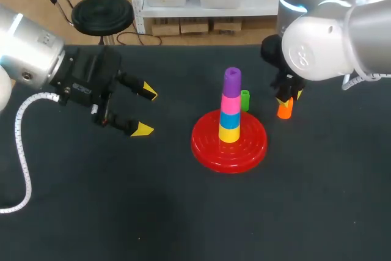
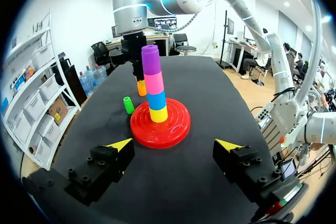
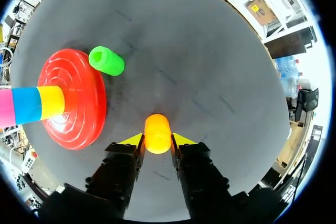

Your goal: Pick up and stack the cylinders on the red base in this order: pink,purple,orange,green

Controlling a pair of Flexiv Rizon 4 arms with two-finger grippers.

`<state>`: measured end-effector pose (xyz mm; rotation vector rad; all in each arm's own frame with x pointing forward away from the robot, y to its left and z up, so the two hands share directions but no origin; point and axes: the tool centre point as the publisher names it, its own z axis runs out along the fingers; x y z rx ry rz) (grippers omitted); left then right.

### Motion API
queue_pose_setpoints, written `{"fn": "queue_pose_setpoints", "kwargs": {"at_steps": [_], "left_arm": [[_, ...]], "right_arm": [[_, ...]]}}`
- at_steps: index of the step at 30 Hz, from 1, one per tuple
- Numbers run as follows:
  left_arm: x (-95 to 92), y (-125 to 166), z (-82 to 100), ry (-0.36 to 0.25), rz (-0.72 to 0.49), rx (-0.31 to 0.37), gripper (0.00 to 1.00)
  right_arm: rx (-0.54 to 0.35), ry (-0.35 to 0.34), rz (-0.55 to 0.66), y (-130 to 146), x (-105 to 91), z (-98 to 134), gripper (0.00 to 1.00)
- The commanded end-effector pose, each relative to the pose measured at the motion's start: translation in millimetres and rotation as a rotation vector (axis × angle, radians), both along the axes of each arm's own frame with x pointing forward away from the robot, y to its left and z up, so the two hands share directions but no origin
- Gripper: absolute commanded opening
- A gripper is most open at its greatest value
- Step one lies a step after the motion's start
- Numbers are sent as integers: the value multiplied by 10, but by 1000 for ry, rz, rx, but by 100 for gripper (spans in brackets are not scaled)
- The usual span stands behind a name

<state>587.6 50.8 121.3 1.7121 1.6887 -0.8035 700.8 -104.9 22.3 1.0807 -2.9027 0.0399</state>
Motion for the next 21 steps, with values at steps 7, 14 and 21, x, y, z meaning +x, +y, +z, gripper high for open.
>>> {"fn": "queue_pose_setpoints", "kwargs": {"at_steps": [7,14,21], "left_arm": [[-3,2,-11,-3,1,-2,100],[-3,2,-11,-3,1,-2,100],[-3,2,-11,-3,1,-2,100]], "right_arm": [[-8,3,2,12,-23,0,0],[-1,-6,0,23,-18,63,0],[18,-43,-28,-26,0,272,0]]}}
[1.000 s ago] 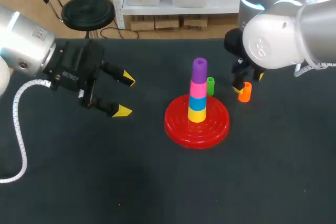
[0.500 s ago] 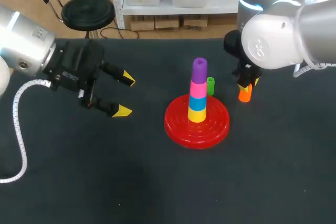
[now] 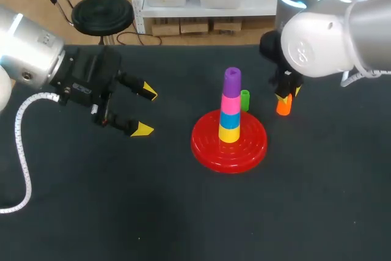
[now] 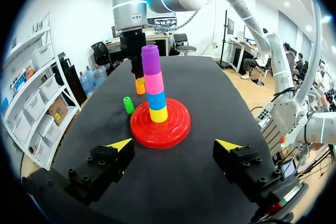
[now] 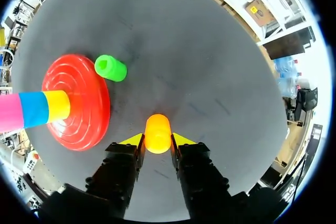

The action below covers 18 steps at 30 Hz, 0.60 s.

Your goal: Pick up and stack the cylinders on the red base in this order: pink,purple,orange,green

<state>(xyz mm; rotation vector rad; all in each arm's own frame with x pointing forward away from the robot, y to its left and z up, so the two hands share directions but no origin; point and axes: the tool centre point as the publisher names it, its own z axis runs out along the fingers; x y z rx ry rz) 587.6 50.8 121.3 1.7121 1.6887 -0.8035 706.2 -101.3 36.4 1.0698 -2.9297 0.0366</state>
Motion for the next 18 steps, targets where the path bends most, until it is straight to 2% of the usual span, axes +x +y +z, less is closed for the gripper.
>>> {"fn": "queue_pose_setpoints", "kwargs": {"at_steps": [1,8,18], "left_arm": [[-3,2,-11,-3,1,-2,100],[-3,2,-11,-3,1,-2,100],[-3,2,-11,-3,1,-2,100]], "right_arm": [[16,-27,-22,-77,-49,167,0],[46,-59,-74,-230,10,586,0],[45,-120,-114,-280,13,1408,0]]}}
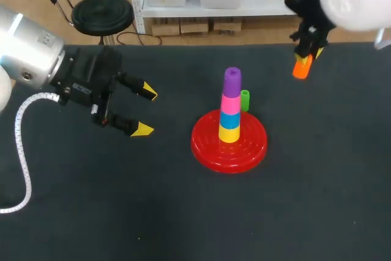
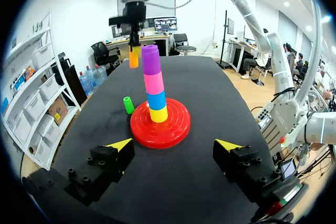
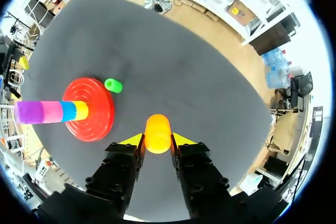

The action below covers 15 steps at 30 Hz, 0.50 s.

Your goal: Pick up and stack the cylinders on the red base in this order: pink,purple,orange,green

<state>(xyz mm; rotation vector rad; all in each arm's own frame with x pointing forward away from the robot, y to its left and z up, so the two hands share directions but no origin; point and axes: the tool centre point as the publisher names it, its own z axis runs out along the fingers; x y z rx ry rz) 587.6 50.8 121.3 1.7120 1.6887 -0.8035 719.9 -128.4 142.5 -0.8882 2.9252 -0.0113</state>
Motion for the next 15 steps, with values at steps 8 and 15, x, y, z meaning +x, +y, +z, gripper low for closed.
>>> {"fn": "queue_pose_setpoints", "kwargs": {"at_steps": [8,15], "left_arm": [[-3,2,-11,-3,1,-2,100],[-3,2,-11,-3,1,-2,100]], "right_arm": [[-63,-74,28,164,-171,991,0],[-33,-51,79,359,-304,1320,0]]}}
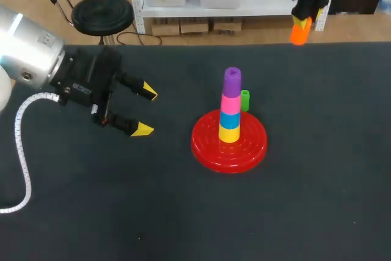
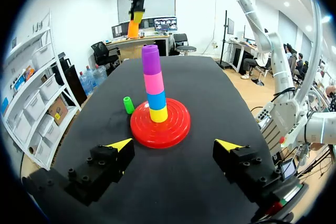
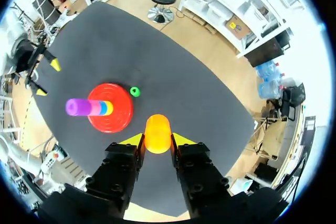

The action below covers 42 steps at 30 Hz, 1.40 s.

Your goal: Pick up and stack the cylinders on the red base in this order: pink,purple,orange,green

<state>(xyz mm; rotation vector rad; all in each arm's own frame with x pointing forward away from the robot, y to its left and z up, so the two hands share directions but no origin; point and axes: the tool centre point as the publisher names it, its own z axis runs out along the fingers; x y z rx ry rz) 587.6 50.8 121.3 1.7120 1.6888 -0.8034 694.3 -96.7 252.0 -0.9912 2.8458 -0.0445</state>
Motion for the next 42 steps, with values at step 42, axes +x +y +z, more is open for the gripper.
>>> {"fn": "queue_pose_setpoints", "kwargs": {"at_steps": [42], "left_arm": [[-3,2,-11,-3,1,-2,100]], "right_arm": [[4,90,319,926,-787,162,0]]}}
